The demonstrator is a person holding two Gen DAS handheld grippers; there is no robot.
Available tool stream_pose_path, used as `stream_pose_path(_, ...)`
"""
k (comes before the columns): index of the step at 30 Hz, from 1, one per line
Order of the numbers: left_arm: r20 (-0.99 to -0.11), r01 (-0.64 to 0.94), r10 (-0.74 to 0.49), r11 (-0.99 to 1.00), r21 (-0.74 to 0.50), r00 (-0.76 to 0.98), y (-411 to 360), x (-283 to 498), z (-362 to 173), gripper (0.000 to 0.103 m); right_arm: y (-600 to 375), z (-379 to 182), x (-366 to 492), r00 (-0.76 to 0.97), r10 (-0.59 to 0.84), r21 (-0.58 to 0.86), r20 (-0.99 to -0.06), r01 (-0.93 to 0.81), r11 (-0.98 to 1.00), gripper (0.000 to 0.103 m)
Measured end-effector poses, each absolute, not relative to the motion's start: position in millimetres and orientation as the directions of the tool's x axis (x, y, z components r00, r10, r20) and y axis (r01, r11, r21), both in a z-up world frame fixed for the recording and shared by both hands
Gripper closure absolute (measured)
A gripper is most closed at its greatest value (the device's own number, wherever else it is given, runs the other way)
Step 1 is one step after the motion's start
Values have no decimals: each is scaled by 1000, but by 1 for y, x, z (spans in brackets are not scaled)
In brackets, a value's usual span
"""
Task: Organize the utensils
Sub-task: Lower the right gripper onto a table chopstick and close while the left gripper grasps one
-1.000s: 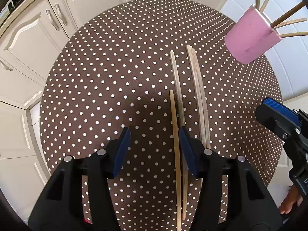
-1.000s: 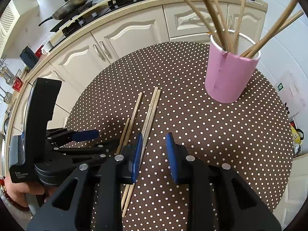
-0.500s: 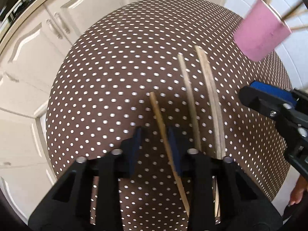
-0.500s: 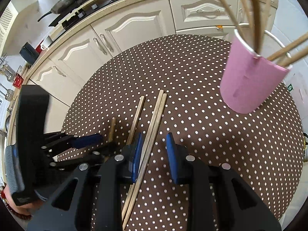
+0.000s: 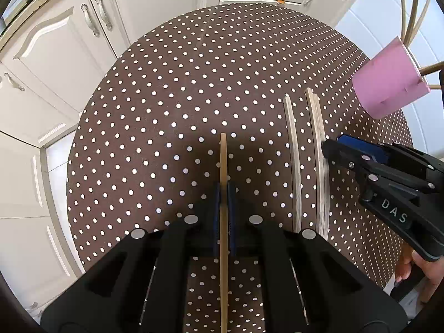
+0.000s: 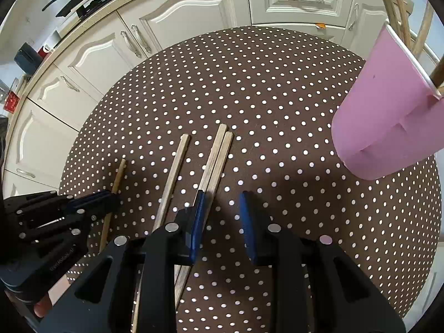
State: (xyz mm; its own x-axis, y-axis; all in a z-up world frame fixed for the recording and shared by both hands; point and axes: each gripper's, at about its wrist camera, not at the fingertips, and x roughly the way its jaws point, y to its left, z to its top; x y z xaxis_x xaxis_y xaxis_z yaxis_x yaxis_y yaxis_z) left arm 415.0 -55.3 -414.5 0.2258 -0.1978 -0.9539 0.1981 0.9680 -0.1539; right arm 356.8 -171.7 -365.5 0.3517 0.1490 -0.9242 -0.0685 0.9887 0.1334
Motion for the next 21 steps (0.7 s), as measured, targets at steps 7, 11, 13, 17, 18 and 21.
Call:
stream_pose_path(7, -953, 183, -197, 971, -157, 229, -44, 414, -410, 96, -171, -366, 371, 341, 148, 132, -928, -71, 989, 79)
stream_pose_path(11, -954, 180, -196, 971, -156, 229, -44, 417, -410, 96, -173, -367, 382, 338, 147, 137, -930, -53, 989, 80)
stream_pose_path(13, -953, 181, -197, 971, -157, 228, -44, 418, -410, 96, -172, -367, 382, 327, 137, 126, -935, -54, 991, 82)
stream_pose_path(17, -954, 178, -199, 971, -160, 226, -41, 417, -410, 97, -170, -367, 379, 283, 121, 114, -951, -42, 993, 87)
stream_pose_path(18, -954, 177, -198, 971, -160, 226, -41, 418, -410, 97, -170, -368, 379, 278, 119, 111, -953, -43, 993, 87)
stream_pose_path(21, -953, 172, -198, 972, -161, 228, -39, 417, -410, 97, -165, -368, 384, 268, 97, 87, -959, -48, 995, 89)
